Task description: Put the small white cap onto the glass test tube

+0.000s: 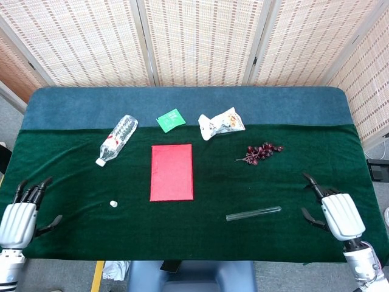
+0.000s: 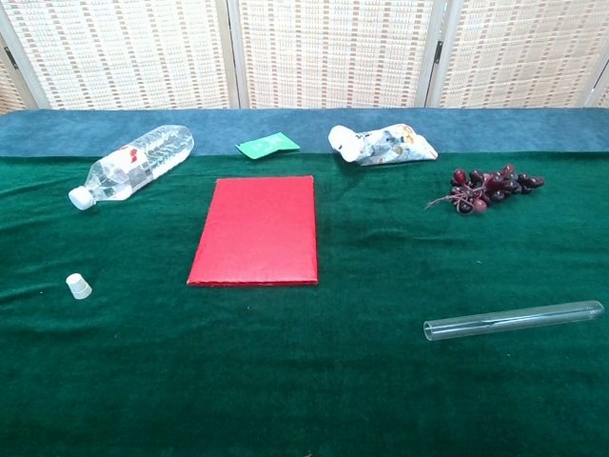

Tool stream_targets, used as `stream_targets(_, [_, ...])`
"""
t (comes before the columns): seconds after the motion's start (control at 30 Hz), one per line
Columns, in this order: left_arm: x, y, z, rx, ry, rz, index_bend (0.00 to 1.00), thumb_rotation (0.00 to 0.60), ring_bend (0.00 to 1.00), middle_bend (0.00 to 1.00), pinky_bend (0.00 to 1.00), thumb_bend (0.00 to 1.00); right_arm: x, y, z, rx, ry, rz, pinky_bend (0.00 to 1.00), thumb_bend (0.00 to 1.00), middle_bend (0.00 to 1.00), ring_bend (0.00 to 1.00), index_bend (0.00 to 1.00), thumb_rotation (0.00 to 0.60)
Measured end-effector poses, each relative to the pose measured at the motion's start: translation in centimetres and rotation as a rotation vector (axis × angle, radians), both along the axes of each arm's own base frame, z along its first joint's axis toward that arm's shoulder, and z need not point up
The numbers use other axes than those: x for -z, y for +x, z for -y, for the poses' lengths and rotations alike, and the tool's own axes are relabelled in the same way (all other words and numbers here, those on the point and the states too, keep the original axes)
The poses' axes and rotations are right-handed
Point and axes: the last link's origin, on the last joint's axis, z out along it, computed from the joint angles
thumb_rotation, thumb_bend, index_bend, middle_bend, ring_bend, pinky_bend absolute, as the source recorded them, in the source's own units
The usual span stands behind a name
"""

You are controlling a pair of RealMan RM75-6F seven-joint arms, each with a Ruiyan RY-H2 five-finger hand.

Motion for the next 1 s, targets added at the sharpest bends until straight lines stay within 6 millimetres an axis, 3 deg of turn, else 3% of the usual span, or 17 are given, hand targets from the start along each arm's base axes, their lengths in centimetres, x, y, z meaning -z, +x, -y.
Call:
stream_targets(0.13, [1.0, 0.0, -0.8, 0.067, -0.064, -0.054, 0.27, 0.6, 0.66, 0.78, 0.57, 0.54, -0.5, 0.2, 0.2, 0.002, -0.013, 0.001, 0.61, 0.4, 0.47, 0.63, 0.08, 0.551])
stream_targets(0.23, [2.1, 0.2, -1.4, 0.098, -0.145, -0.091, 0.28, 0.6, 0.73, 0.87, 0.66, 0.55, -0.7, 0.2, 0.3, 0.011, -0.022, 0.001, 0.64, 0.4, 0.49, 0.66, 0.08, 0.549])
stream_targets(0.47, [5.2, 1.2, -3.4, 0.17, -0.349, -0.195, 0.27, 0.6, 0.82, 0.98, 0.72, 0.62, -0.9, 0.3, 0.5, 0.021, -0.026, 0.001, 0.68, 0.4, 0.54, 0.71, 0.08, 0.548])
stream_targets(1.0, [9.7, 2.5, -6.0, 0.138, -0.568, -0.306, 0.21, 0.6, 0.86, 1.0, 0.74, 0.74, -0.6, -0.2, 0.7, 0.046, -0.015, 0.005, 0.69, 0.4, 0.57, 0.73, 0.08, 0.55])
